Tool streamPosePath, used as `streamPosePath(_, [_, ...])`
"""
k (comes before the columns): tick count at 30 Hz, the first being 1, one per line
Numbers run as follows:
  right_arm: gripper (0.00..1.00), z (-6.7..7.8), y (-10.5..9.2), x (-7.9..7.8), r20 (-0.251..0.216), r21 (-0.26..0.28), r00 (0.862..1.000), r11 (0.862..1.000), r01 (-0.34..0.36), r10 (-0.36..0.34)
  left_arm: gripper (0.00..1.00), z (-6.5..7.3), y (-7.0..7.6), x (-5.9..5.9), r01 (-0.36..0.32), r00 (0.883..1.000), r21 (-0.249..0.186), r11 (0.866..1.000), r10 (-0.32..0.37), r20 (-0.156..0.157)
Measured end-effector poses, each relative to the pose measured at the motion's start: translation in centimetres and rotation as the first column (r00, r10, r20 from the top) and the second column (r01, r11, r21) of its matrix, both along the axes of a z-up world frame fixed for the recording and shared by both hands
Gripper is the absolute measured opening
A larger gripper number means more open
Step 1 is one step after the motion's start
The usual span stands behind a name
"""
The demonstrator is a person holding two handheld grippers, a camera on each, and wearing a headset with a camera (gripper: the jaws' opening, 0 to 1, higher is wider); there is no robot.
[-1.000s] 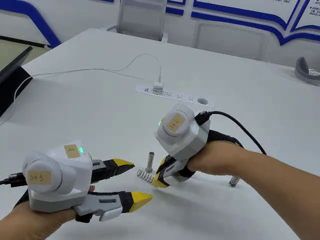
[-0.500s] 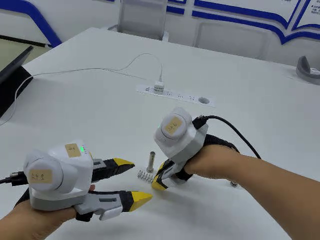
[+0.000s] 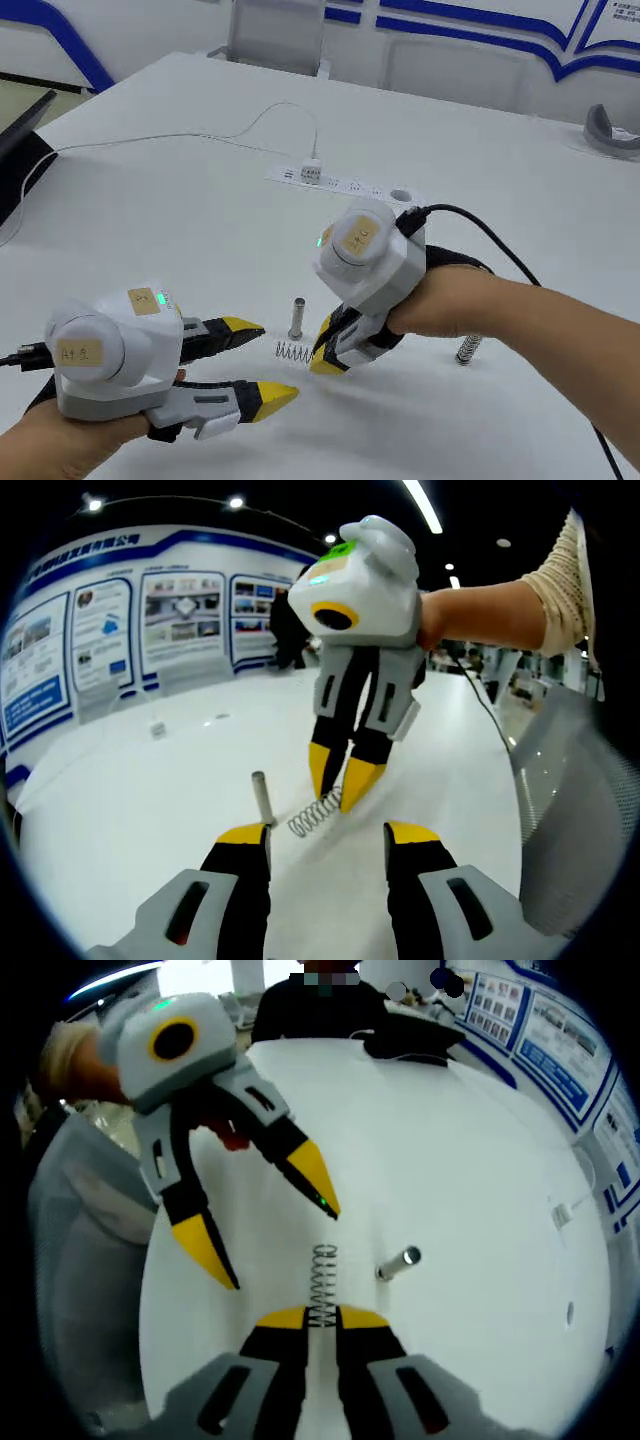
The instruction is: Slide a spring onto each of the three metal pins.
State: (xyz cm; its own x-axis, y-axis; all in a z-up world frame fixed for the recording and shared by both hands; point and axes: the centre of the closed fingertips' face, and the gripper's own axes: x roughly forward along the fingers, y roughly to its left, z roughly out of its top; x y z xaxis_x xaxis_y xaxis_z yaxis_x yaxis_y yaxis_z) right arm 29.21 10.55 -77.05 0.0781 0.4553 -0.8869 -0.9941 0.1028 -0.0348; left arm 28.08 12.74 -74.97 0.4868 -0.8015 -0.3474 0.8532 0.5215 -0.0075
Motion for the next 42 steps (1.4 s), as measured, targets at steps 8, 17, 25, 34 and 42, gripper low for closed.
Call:
streamPosePath(8, [0.11, 1.6, -0.3, -0.7, 0.022, -0.014, 0.996, 0.997, -0.082, 0.083, 0.43, 0.4, -0.8, -0.4, 0.036, 0.999, 0.009, 0.999, -0.036, 0.024])
streamPosePath(17, [0.11, 1.8, -0.3, -2.3, 0.014, -0.053, 0.979, 0.978, -0.204, 0.205, 0.27, 0.6, -1.5, -1.0, 0.09, 0.994, 0.034, 0.995, -0.092, 0.058])
streamPosePath(25, [0.11, 2.2, -0.4, -3.2, 0.003, -0.07, 0.966, 0.964, -0.258, 0.259, 0.13, 0.6, -1.8, -1.3, 0.124, 0.988, 0.062, 0.99, -0.129, 0.087])
streamPosePath(34, [0.12, 3.7, -0.2, -3.4, 0.002, -0.053, 0.964, 0.963, -0.264, 0.265, 0.12, 0.5, -2.0, -1.5, 0.138, 0.985, 0.071, 0.988, -0.144, 0.089])
streamPosePath(42, [0.12, 5.7, 0.9, -3.6, 0.023, 0.002, 0.966, 0.966, -0.258, 0.258, 0.11, 1.0, -2.2, -1.4, 0.138, 0.985, 0.068, 0.988, -0.144, 0.099])
